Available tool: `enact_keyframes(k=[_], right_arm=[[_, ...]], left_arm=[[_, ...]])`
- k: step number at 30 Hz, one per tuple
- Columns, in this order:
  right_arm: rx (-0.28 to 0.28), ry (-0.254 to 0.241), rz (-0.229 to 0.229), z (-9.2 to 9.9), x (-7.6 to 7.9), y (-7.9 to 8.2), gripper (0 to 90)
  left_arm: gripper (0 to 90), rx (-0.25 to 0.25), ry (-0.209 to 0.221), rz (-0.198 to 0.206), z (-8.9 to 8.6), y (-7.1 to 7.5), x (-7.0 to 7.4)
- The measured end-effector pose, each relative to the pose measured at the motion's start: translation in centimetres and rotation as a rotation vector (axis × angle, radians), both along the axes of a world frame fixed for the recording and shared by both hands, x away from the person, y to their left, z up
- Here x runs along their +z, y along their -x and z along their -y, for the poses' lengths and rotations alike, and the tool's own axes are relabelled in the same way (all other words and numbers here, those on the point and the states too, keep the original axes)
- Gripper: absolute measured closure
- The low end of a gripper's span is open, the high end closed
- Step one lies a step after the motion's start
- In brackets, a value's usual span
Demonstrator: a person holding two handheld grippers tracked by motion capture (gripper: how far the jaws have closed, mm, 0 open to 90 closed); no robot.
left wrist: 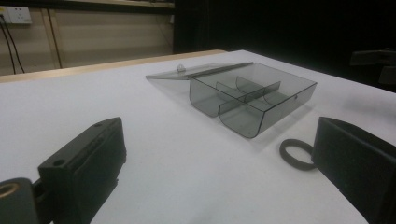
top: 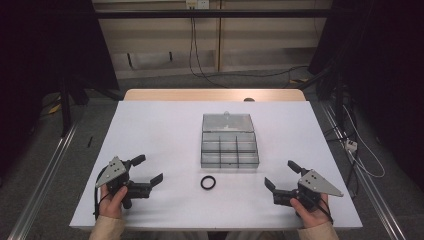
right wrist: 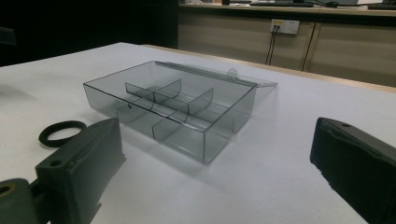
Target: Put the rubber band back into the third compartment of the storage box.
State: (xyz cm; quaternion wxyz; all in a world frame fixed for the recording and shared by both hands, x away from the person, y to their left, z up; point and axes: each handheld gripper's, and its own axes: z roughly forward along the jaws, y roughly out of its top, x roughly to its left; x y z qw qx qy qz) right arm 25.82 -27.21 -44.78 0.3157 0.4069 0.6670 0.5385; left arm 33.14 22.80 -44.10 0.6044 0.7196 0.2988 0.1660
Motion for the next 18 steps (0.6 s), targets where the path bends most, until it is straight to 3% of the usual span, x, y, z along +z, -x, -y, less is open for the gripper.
enact_keyframes(k=[7, 18], right_arm=[[0.01, 0.005, 0.003, -0.3, 0.2, -0.4, 2.3], [0.12, 0.044, -0.046, -3.7, 0.4, -1.7, 3.5]], left_arm=[[2.9, -0.001, 0.0, 0.001, -0.1, 0.1, 0.0], [2.9, -0.002, -0.002, 0.006, -0.1, 0.1, 0.1]])
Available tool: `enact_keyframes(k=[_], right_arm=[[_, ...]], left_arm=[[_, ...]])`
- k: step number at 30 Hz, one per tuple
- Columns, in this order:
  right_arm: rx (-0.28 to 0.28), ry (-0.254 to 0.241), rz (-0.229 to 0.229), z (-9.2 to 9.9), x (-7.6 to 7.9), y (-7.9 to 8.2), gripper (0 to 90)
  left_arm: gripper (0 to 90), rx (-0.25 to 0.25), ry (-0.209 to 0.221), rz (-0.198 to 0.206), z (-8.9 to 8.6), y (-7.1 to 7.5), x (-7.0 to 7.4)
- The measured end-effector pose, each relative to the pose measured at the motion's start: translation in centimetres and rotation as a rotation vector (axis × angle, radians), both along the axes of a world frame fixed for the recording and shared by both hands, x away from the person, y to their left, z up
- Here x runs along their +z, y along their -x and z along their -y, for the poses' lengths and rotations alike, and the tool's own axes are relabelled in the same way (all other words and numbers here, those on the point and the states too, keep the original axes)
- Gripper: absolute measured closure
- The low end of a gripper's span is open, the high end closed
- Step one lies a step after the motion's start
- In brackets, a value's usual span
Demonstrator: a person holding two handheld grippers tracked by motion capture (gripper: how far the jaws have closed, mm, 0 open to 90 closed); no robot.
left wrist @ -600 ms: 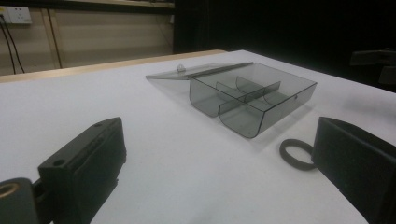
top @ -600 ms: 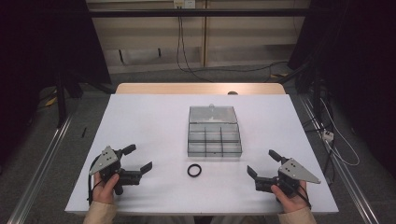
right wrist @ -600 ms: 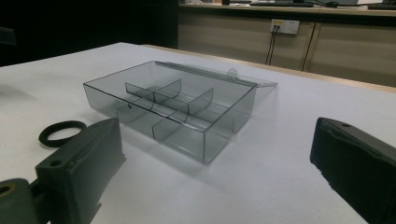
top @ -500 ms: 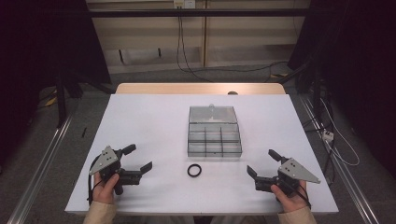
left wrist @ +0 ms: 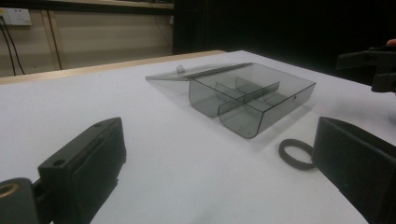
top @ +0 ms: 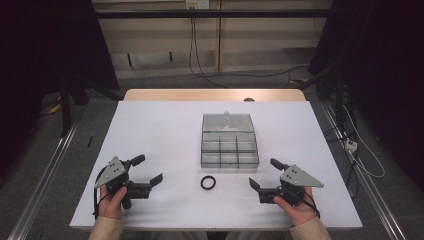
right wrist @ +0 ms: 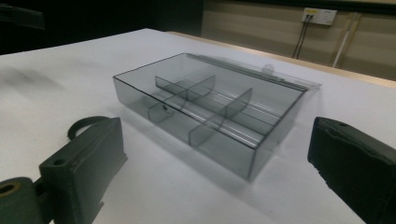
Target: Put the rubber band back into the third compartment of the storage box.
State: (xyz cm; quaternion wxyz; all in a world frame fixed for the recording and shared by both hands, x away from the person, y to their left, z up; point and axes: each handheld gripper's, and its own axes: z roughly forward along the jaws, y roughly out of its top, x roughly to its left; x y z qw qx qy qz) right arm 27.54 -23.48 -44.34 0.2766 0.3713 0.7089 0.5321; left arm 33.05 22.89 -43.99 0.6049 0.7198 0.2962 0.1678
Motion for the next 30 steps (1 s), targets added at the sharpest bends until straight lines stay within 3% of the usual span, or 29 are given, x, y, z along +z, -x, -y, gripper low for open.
enact_keyframes(k=[8, 30], right_arm=[[0.05, 0.02, -0.013, -2.1, 0.2, -0.7, 4.9], [0.102, 0.046, -0.056, -5.2, 0.1, -1.5, 8.1]], left_arm=[[2.9, -0.003, -0.003, -0.002, 0.0, 0.0, 0.0], [2.9, -0.008, -0.006, -0.003, 0.2, 0.1, -0.1]])
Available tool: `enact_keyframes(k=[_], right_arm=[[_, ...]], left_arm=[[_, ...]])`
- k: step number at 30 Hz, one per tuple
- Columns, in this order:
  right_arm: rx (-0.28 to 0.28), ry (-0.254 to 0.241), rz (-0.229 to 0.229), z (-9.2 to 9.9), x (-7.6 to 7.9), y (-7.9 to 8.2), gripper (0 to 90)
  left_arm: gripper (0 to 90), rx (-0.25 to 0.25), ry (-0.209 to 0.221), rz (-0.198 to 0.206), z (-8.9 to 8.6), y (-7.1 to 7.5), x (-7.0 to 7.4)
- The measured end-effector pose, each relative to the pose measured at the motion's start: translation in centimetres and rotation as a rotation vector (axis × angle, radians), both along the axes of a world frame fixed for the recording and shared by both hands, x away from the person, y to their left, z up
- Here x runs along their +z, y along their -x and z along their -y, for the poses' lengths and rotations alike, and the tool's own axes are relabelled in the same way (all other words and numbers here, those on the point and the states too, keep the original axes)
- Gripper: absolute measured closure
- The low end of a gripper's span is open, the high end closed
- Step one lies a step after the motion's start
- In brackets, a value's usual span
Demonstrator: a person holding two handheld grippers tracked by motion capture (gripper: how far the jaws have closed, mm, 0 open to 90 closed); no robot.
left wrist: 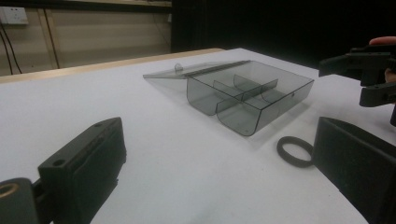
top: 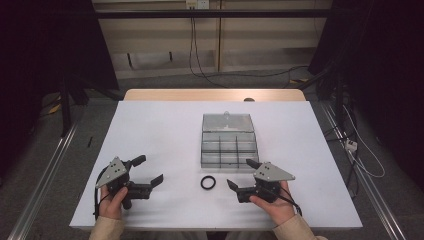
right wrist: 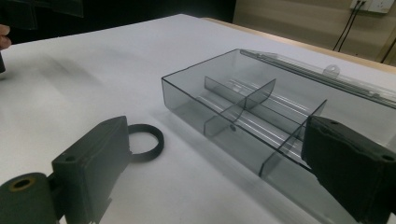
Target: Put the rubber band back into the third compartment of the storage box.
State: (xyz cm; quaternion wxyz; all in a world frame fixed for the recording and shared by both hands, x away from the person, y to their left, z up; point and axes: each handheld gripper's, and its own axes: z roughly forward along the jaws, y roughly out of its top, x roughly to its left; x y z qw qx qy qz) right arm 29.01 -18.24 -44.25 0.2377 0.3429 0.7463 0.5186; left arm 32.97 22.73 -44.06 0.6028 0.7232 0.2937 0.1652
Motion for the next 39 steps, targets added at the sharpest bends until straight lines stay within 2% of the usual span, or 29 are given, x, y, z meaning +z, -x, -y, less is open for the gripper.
enact_keyframes(k=[14, 18, 20, 21, 23, 24, 27, 30, 35, 39], right_arm=[[0.047, 0.002, -0.059, -1.6, 0.0, -0.7, 14.8], [0.066, -0.005, -0.084, -2.0, 0.0, -0.9, 21.4], [0.083, 0.0, -0.104, -2.4, 0.0, -1.1, 29.5], [0.083, 0.0, -0.104, -2.4, 0.0, -1.1, 29.5], [0.102, 0.004, -0.131, -2.8, 0.0, -1.3, 38.2], [0.102, 0.004, -0.131, -2.8, 0.0, -1.3, 38.2], [0.12, 0.018, -0.166, -3.5, -0.1, -1.5, 47.0], [0.119, 0.028, -0.182, -3.7, -0.2, -1.7, 50.1], [0.116, 0.04, -0.235, -4.2, -0.6, -2.3, 58.6], [0.116, 0.051, -0.247, -4.5, -0.8, -2.6, 60.9]], left_arm=[[2.9, 0.002, -0.004, 0.003, -0.1, 0.0, 0.0], [2.9, 0.003, -0.003, 0.002, -0.1, 0.0, 0.0], [2.9, 0.004, -0.002, 0.003, -0.1, -0.1, 0.0], [2.9, 0.004, -0.002, 0.003, -0.1, -0.1, 0.0], [2.9, 0.006, -0.001, 0.003, -0.1, -0.1, 0.0], [2.9, 0.007, 0.001, 0.005, -0.1, -0.1, 0.0], [2.9, 0.006, 0.001, 0.009, -0.2, -0.1, 0.1], [2.9, 0.009, 0.002, 0.006, -0.3, -0.1, 0.1], [2.9, 0.008, 0.001, 0.007, -0.3, -0.1, 0.1], [2.9, 0.009, 0.001, 0.006, -0.3, -0.1, 0.1]])
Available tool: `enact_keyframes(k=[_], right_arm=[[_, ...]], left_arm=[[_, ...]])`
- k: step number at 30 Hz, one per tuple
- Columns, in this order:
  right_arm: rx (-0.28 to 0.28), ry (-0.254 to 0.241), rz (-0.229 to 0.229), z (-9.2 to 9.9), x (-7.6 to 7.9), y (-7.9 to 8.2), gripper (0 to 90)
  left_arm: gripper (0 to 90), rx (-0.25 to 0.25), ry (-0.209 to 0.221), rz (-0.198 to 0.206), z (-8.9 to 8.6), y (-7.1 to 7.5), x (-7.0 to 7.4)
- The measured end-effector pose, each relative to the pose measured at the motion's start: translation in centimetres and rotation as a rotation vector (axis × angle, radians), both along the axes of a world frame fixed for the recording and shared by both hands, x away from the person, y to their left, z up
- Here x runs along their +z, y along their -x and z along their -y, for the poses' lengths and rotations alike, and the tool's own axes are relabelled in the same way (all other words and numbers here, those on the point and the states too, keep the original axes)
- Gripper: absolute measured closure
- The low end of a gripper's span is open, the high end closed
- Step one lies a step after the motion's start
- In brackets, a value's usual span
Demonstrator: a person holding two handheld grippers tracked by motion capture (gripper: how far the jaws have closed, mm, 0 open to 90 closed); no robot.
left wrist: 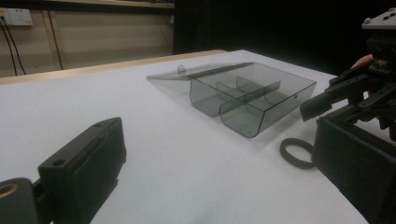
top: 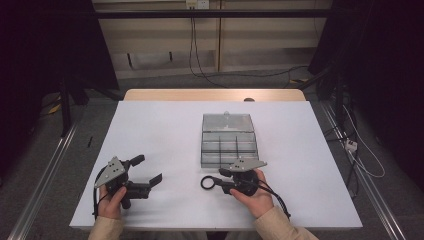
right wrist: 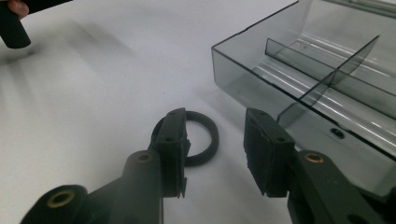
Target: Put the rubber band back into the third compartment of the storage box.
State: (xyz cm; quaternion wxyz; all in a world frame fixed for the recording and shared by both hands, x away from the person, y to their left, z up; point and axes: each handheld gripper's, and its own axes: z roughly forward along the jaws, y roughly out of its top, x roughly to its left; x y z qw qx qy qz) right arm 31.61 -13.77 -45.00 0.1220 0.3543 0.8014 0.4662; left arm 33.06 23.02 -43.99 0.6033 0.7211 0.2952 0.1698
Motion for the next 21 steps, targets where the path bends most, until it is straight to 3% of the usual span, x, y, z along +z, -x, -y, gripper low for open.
enact_keyframes(k=[12, 16, 21], right_arm=[[-0.005, 0.076, -0.059, -1.9, -0.7, -1.1, 68.0], [-0.003, 0.11, -0.092, -2.5, -0.9, -1.4, 76.6], [-0.013, 0.101, -0.107, -2.2, -0.9, -1.7, 85.4]], left_arm=[[2.9, 0.002, -0.001, 0.001, -0.1, -0.1, 0.0], [2.9, 0.005, 0.007, 0.002, -0.2, -0.1, 0.0], [2.9, 0.004, 0.007, 0.0, -0.2, -0.1, 0.0]])
